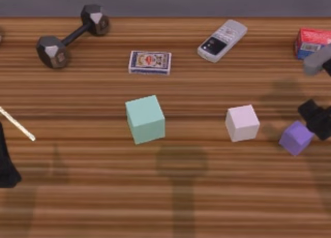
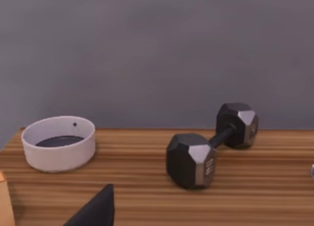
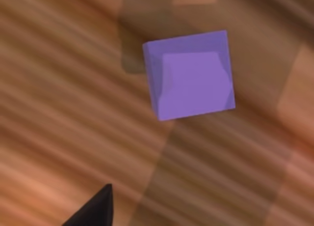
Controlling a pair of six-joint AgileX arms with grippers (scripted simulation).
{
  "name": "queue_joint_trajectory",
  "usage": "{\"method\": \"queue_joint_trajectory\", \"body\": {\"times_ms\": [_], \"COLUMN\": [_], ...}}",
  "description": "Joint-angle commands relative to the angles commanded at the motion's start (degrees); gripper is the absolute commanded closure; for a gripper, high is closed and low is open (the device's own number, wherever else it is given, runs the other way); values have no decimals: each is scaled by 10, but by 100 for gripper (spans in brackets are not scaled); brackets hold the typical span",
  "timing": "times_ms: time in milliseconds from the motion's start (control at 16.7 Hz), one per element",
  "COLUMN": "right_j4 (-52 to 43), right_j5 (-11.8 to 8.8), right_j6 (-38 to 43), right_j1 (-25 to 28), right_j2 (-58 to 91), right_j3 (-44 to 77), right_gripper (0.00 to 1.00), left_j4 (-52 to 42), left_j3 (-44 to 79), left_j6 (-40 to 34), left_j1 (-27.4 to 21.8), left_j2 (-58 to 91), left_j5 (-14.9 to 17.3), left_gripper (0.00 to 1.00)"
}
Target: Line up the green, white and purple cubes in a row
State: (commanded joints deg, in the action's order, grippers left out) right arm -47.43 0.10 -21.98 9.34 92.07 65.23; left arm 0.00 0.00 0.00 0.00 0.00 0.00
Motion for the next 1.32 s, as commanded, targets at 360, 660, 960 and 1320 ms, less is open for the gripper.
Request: {"method": "queue_joint_trajectory", "body": {"times_ms": [360,660,960,1320], "right_j4": [-98,-112,-88,45], "right_j5": [0,0,0,0], "right_j6": [-49,-57,-57,-55], "right_j1": [21,24,23,24], "right_j2": [200,229,239,304], "right_j3": [158,184,169,105], "right_gripper": [0,0,0,0], "left_j4": [0,0,0,0], "left_j3": [0,0,0,0], "left_j6": [0,0,0,0], "left_j1": [0,0,0,0], "left_j2": [0,0,0,0], "left_j5": [0,0,0,0], "left_gripper": [0,0,0,0]}}
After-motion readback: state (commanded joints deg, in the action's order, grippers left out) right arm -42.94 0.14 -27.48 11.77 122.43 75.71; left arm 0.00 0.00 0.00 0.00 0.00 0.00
